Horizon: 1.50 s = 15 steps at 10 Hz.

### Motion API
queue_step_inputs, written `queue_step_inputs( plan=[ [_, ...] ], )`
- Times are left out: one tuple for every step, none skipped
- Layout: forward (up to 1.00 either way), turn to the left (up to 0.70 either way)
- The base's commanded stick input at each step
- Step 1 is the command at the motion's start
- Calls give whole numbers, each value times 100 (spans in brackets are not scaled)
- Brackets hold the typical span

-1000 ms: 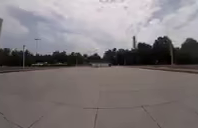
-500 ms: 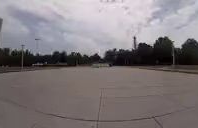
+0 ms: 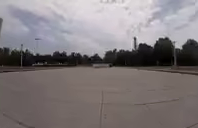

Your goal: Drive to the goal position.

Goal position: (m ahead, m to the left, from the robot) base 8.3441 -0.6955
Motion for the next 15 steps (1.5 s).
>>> queue_step_inputs(
  plan=[
    [70,0],
    [70,0],
    [70,0],
    [70,0],
    [70,0],
    [70,0],
    [70,0],
    [70,0],
    [70,0],
    [70,0],
    [70,0],
    [70,0],
    [70,0],
    [70,0],
    [70,0]
  ],
)
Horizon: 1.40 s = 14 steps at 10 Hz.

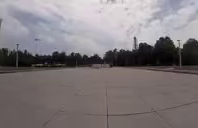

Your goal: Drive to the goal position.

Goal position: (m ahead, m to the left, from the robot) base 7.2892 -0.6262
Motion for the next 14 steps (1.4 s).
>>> queue_step_inputs(
  plan=[
    [70,0],
    [70,0],
    [70,0],
    [70,0],
    [70,0],
    [70,0],
    [70,0],
    [70,0],
    [70,0],
    [70,0],
    [70,0],
    [70,0],
    [70,0],
    [70,0]
  ],
)
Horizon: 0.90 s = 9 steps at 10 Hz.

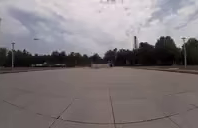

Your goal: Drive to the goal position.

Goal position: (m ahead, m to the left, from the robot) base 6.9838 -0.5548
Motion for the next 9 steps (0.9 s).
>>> queue_step_inputs(
  plan=[
    [70,0],
    [70,0],
    [70,0],
    [70,0],
    [70,0],
    [70,0],
    [70,0],
    [70,0],
    [70,0]
  ],
)
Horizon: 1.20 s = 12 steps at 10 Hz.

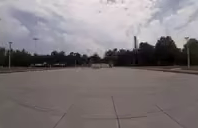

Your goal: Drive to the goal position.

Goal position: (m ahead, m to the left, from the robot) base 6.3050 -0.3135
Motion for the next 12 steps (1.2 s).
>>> queue_step_inputs(
  plan=[
    [70,0],
    [70,0],
    [70,0],
    [70,0],
    [70,0],
    [70,0],
    [70,0],
    [70,0],
    [70,0],
    [70,0],
    [70,0],
    [70,0]
  ],
)
